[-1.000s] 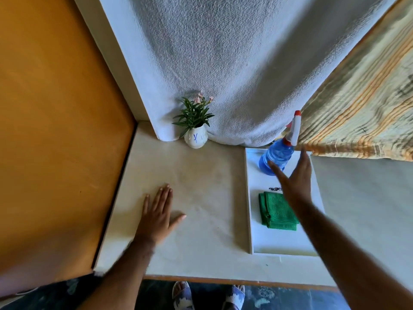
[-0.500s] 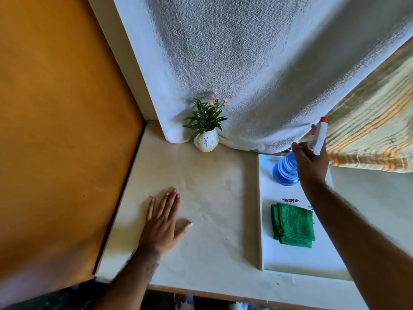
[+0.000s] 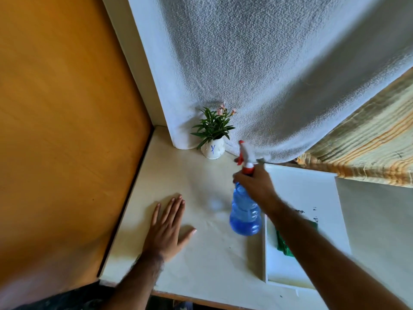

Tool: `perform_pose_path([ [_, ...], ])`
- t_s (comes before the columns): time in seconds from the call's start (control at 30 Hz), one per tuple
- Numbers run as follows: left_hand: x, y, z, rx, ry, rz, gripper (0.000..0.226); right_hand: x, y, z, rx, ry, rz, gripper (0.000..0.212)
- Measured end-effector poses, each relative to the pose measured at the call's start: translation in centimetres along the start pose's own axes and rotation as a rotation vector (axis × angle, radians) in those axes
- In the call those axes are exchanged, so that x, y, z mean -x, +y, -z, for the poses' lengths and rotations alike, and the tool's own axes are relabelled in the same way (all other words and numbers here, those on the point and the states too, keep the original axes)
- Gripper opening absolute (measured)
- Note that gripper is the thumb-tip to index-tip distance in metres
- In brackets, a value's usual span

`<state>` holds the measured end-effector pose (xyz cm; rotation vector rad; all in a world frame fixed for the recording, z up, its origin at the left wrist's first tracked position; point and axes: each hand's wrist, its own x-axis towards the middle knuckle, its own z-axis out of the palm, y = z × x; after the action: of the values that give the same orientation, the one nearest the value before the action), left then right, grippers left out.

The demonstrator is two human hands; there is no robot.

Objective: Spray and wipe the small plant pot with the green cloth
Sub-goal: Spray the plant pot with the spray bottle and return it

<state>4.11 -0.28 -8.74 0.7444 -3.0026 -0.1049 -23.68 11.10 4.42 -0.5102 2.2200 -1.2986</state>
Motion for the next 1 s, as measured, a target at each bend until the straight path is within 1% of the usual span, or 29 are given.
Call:
perform_pose_path([
  [0.07, 0.1, 0.1, -0.2, 0.005, 0.017, -0.003, 0.094, 0.3, -0.1, -2.1, 0.042, -0.072, -0.037, 0.034],
  [0.13, 0.2, 0.1, -0.3, 0.011, 0.031, 0.003, 0.093, 0.1, 0.0, -3.5, 0.116, -0.089, -0.061, 0.037],
  [0.33, 0.2, -0.1, -0.4, 0.021, 0.038, 0.001, 0.092, -0.7, -0.8, -5.6, 0.251, 0.000, -0.095, 0.026],
  [0.5, 0.2, -0.2, -0.6, 0.041, 0.038, 0.011, 0.092, -0.9, -1.3, -6.4, 0.377, 0.034, -0.140, 0.032],
  [0.73, 0.3, -0.2, -1.0, 0.059, 0.043, 0.023, 0.093, -0.8, -1.3, -6.5, 0.336, 0.051, -0.188, 0.033],
  [0.9, 0.3, -0.4, -1.2, 0.058, 0.026, 0.029, 0.093, -0.7, -1.5, -6.1, 0.358, 0.046, -0.210, 0.029],
  [1.0, 0.2, -0.5, -1.4, 0.060, 0.020, 0.027, 0.093, -0.6, -1.4, -6.0, 0.341, 0.030, -0.202, 0.022],
])
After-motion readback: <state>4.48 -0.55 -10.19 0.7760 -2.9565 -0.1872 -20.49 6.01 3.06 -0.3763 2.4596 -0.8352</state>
